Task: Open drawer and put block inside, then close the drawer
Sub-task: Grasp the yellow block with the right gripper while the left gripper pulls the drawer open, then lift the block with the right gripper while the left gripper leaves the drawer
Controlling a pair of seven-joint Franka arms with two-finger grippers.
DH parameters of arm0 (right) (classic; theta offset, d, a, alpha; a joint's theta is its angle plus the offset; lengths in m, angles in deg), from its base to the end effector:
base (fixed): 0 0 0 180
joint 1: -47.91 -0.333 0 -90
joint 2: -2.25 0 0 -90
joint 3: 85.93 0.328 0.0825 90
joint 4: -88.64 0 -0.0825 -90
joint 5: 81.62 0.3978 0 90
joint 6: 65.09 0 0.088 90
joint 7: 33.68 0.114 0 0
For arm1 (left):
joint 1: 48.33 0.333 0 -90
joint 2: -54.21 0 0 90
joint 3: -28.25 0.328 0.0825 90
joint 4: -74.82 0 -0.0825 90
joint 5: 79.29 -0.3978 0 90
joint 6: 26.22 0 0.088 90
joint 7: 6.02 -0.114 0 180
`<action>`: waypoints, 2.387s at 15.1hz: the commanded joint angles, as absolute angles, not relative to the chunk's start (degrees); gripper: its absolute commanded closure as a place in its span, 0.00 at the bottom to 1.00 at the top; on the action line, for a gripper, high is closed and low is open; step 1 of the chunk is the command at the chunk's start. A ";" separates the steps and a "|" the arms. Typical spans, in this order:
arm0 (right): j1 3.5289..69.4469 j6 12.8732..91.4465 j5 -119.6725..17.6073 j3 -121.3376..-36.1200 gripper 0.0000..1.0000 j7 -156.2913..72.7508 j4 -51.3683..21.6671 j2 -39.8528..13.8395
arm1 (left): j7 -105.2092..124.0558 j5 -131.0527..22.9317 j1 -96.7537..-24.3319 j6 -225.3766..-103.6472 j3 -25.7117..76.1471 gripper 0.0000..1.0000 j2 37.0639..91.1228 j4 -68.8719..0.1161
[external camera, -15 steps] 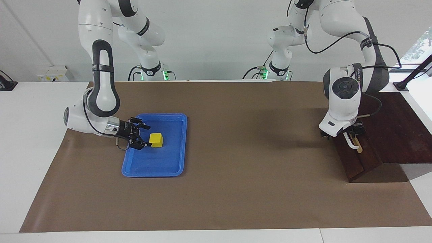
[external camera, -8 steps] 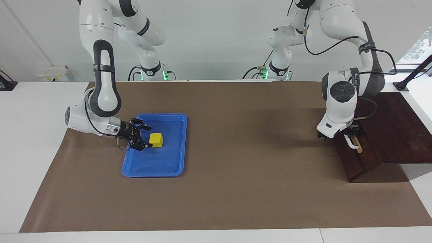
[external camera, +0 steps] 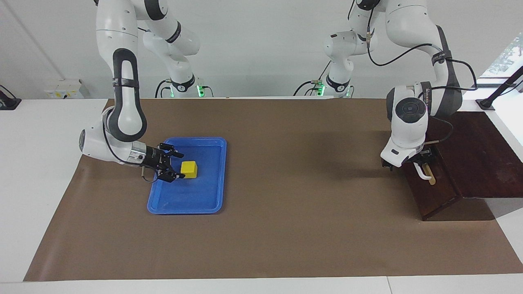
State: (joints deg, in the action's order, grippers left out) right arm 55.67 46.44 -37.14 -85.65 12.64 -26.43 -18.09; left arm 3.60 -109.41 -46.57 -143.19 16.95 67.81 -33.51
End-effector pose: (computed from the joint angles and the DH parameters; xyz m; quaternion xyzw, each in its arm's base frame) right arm 0.5806 -0.0242 0.2616 -0.7129 0.5957 0.2860 0.2348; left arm 0.6178 -0.0669 0.3792 -0.9702 0.1248 0.0028 0.2075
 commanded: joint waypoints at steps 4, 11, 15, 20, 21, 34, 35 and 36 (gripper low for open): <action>55.74 48.20 -31.53 -85.40 1.00 9.74 -27.91 -17.35 | 5.31 -106.01 -50.34 -140.92 17.17 0.00 66.16 -34.52; 53.72 46.98 -31.70 -85.23 1.00 13.58 -25.80 -15.34 | 5.32 -105.56 -51.75 -140.39 17.17 0.00 66.16 -34.43; 51.44 42.60 -33.01 -85.23 1.00 19.30 -24.13 -10.69 | 5.32 -105.48 -52.98 -138.98 17.08 0.00 66.16 -33.55; 47.84 36.70 -35.92 -85.05 1.00 31.85 -19.21 -6.63 | 5.32 -105.48 -53.78 -139.07 17.00 0.00 66.16 -33.55; 47.48 36.60 -35.92 -84.96 1.00 35.45 -18.07 -6.46 | 5.32 -105.48 -53.78 -139.07 17.00 0.00 66.16 -33.55; 42.20 36.60 -36.09 -84.79 1.00 44.71 -14.02 -5.84 | 1.80 -98.46 -53.77 -129.42 17.00 0.00 66.34 -21.26; 42.20 36.69 -36.09 -84.79 1.00 44.71 -14.02 -5.84 | 1.98 -95.92 -53.78 -128.53 17.00 0.00 66.16 -19.59; 42.20 36.69 -36.09 -84.79 1.00 44.71 -14.02 -5.84 | 2.41 -93.03 -53.69 -127.65 17.17 0.00 65.99 -18.01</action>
State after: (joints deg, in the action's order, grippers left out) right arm 42.24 37.20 -34.59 -84.92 43.11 -15.01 -5.66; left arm 2.81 -97.44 -52.79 -131.09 16.39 66.38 -21.84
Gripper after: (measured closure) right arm 0.445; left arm 0.000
